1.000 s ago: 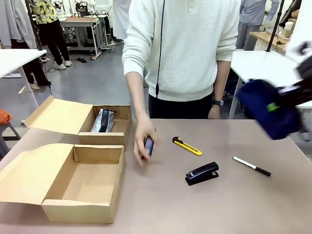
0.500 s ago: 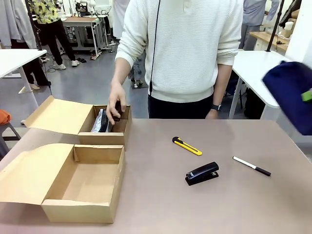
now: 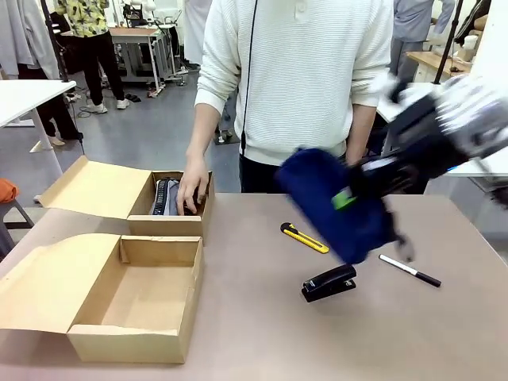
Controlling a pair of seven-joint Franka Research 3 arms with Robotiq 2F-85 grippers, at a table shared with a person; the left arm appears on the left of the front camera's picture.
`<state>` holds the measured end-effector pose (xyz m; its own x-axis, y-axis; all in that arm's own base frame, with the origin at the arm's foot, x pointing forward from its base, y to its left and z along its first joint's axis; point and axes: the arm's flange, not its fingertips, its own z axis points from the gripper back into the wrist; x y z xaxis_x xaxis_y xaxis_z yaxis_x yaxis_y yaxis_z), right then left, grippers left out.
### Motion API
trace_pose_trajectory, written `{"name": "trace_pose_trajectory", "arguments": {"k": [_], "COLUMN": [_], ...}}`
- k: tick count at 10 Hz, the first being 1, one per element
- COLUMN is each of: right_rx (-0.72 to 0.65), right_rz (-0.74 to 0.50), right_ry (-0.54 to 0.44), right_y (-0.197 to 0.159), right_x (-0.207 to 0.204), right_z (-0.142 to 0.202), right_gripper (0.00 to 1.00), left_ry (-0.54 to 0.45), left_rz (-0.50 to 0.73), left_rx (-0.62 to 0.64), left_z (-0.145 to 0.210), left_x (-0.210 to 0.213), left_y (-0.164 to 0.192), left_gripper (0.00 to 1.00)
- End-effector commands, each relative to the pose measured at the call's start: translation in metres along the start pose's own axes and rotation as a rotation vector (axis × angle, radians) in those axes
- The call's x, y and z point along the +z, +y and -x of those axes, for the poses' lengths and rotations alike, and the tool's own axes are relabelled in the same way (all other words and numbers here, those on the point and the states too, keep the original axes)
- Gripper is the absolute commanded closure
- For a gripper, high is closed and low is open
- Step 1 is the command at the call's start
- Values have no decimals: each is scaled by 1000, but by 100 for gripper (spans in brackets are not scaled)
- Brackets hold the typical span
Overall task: Place items inside the box.
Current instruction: Pick up a Pencil pouch or Stapler and place it inside the Mailer Box closest to the robot.
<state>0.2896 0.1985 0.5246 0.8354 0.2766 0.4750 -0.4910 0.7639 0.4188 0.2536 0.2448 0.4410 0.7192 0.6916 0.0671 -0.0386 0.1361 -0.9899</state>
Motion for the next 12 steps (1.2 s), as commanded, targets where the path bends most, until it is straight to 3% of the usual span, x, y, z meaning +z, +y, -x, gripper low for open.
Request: {"name": "trace_pose_trajectory", "arguments": {"k": [1, 3, 4, 5, 7, 8, 9, 10, 11, 12], "right_rx": [52, 134, 441, 135, 135, 223, 291, 271, 182, 180], "right_rz": [25, 45, 179, 16, 16, 62, 31, 31, 73, 55], "right_ry": [9, 38, 120, 63, 63, 99, 25, -4, 9, 18], "right_y": [39, 77, 61, 74, 74, 75, 93, 125, 159, 186], "right_x": [-60, -114, -97, -102, -102, -114, -123, -140, -159, -172], "right_z": [-35, -35, -27, -15, -15, -20, -27, -42, -55, -62], "right_gripper": [92, 92, 92, 92, 92, 92, 92, 92, 92, 92], "left_ry": [1, 1, 1, 1, 1, 1, 1, 1, 1, 1], "left_rz": [15, 15, 15, 15, 15, 15, 15, 15, 15, 15], "left_rx": [-20, -20, -20, -20, -20, -20, -20, -20, -20, -20], "left_z": [2, 2, 2, 2, 2, 2, 2, 2, 2, 2], "left_x": [1, 1, 1, 1, 1, 1, 1, 1, 1, 1], "left_y": [-1, -1, -1, -1, -1, -1, -1, -1, -1, -1], "left_gripper": [0, 0, 0, 0, 0, 0, 0, 0, 0, 0]}}
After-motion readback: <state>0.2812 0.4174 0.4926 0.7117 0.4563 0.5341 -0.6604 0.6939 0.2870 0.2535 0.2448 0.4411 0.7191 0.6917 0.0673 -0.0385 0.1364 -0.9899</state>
